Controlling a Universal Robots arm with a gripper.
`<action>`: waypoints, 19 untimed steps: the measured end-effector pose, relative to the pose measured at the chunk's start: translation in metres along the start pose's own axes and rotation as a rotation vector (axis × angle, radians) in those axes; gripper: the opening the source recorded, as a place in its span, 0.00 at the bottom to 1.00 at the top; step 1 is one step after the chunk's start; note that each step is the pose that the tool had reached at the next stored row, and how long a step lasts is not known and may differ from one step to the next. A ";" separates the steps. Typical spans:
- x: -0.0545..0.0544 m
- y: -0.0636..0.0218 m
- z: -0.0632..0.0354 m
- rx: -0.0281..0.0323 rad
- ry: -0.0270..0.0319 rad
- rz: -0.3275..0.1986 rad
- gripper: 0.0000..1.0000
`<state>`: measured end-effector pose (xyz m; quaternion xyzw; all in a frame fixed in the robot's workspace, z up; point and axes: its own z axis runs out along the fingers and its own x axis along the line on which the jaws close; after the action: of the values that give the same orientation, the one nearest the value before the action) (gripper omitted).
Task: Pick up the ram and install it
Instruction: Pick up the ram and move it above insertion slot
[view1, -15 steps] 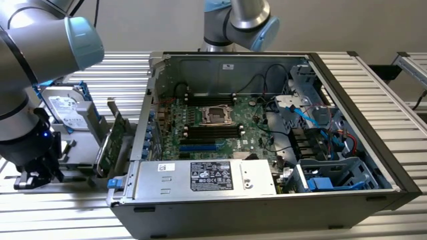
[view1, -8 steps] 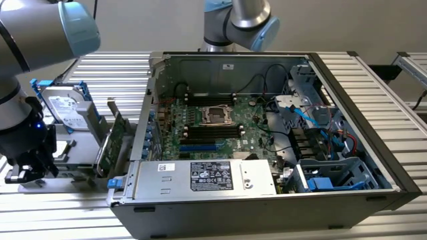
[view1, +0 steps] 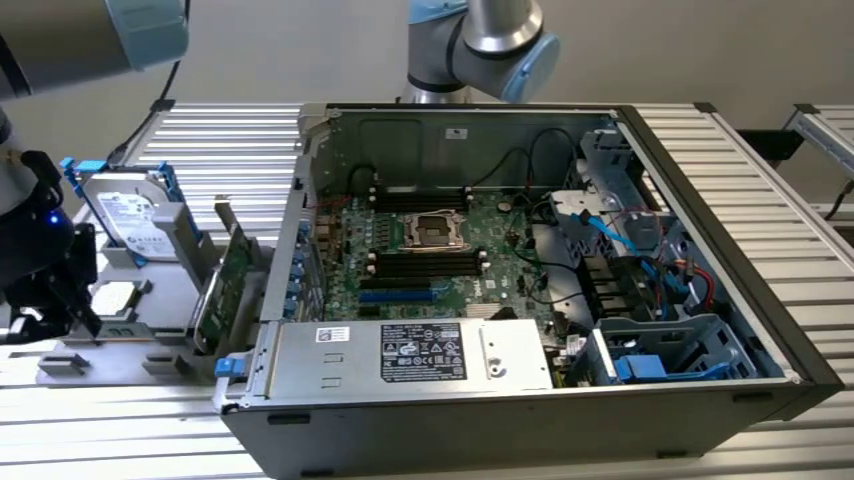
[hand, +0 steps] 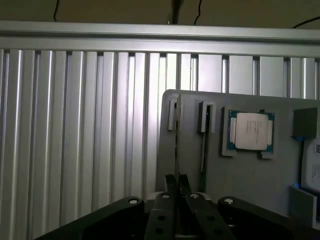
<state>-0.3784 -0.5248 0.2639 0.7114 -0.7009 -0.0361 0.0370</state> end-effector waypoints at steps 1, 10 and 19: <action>0.000 -0.0010 -0.0047 -0.0011 0.0001 0.000 0.14; 0.000 -0.0237 -0.0481 -0.0126 0.0009 0.000 0.14; 0.000 -0.0536 -0.0880 -0.0270 0.0037 0.000 0.14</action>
<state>-0.3160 -0.5240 0.3458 0.7108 -0.7004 -0.0443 0.0479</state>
